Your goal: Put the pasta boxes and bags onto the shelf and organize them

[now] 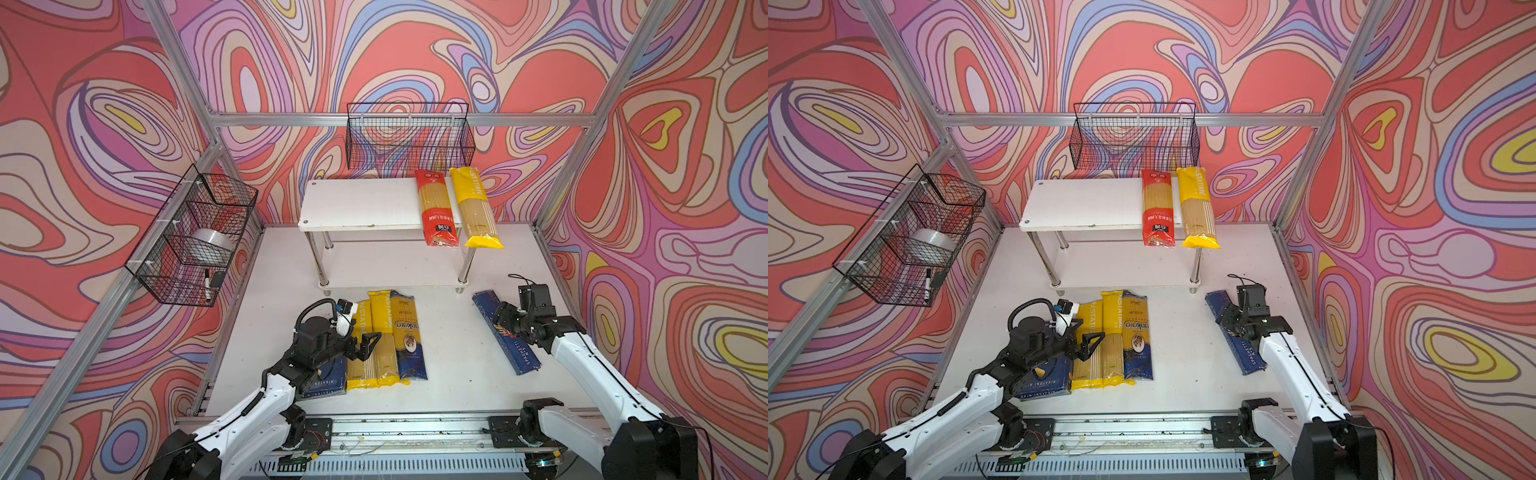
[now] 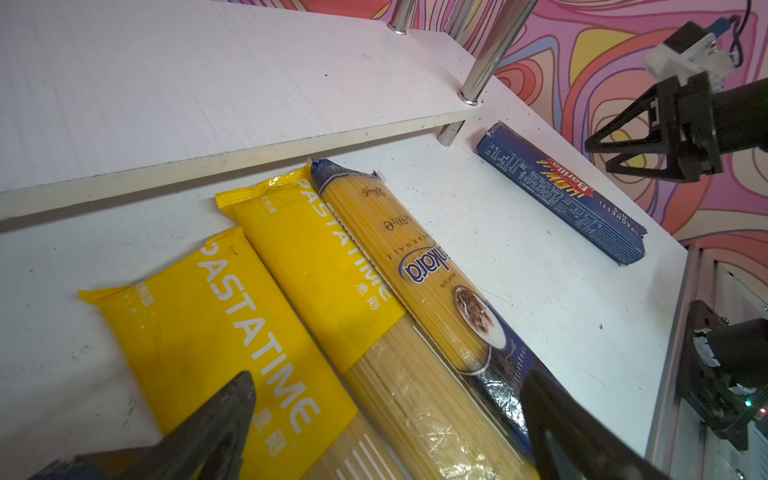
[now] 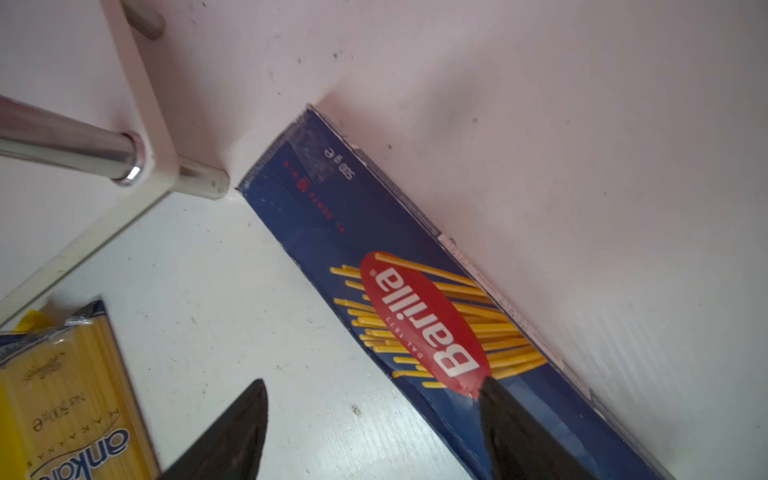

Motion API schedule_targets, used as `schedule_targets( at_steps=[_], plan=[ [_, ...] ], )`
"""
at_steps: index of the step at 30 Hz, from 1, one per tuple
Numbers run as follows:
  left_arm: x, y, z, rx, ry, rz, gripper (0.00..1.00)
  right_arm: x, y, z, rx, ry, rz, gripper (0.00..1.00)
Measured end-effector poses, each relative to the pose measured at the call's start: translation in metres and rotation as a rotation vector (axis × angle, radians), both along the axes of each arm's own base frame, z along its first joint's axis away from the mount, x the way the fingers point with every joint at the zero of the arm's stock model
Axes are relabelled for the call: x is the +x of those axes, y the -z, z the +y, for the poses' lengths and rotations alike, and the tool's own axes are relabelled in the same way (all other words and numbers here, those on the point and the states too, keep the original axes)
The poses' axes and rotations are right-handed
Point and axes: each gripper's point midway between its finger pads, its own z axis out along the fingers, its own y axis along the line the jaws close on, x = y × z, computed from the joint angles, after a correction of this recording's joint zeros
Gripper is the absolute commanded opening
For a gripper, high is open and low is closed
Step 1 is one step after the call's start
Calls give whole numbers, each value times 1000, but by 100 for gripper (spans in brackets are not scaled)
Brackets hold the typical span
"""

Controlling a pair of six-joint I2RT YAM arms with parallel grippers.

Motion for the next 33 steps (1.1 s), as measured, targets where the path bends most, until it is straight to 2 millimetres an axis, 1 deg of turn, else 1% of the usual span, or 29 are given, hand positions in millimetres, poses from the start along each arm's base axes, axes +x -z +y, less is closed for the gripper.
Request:
schedule_targets(
  at_steps=[2,4,6,8,15,17,25,33],
  plan=[
    [0,1,-1,0,5,5,100,-7,18,-12,30,50,31,86],
    [0,0,-2,-3,7,3,100,-9,27,-24,67,102,31,87],
    [1,0,-2,-4,8,1,100,-6,26,-33,86,141,3,87],
    [1,-1,-2,-5,9,0,100,-1,24,-38,95,157,-24,87],
    [1,-1,-3,-6,11,-1,100,2,29,-46,145,187,-32,89],
    [1,-1,-3,-6,10,-1,100,3,28,-45,155,183,-35,89],
    [1,-2,-3,-7,10,-4,100,2,31,-29,243,143,-51,90],
    [1,-3,-3,-10,13,-5,100,-17,33,-2,372,124,-67,90]
  ],
)
